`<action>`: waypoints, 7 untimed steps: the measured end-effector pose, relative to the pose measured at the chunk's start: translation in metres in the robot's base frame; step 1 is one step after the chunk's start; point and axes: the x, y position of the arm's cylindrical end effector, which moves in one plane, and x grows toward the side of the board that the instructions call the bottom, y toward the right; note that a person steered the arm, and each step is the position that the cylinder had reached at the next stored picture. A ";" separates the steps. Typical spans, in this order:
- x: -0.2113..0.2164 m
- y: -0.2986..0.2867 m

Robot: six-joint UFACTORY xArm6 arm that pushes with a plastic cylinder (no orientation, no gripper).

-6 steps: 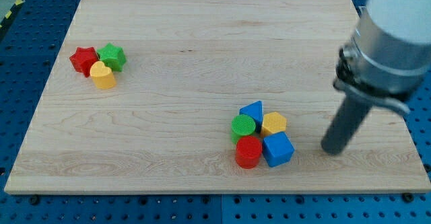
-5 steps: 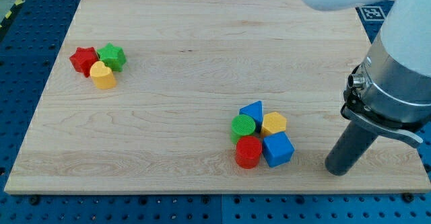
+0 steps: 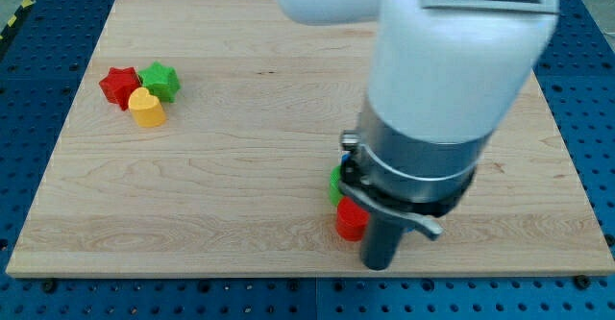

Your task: Push the red circle slightly up

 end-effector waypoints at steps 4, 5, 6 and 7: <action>-0.031 -0.016; -0.049 -0.016; -0.066 -0.011; -0.077 0.014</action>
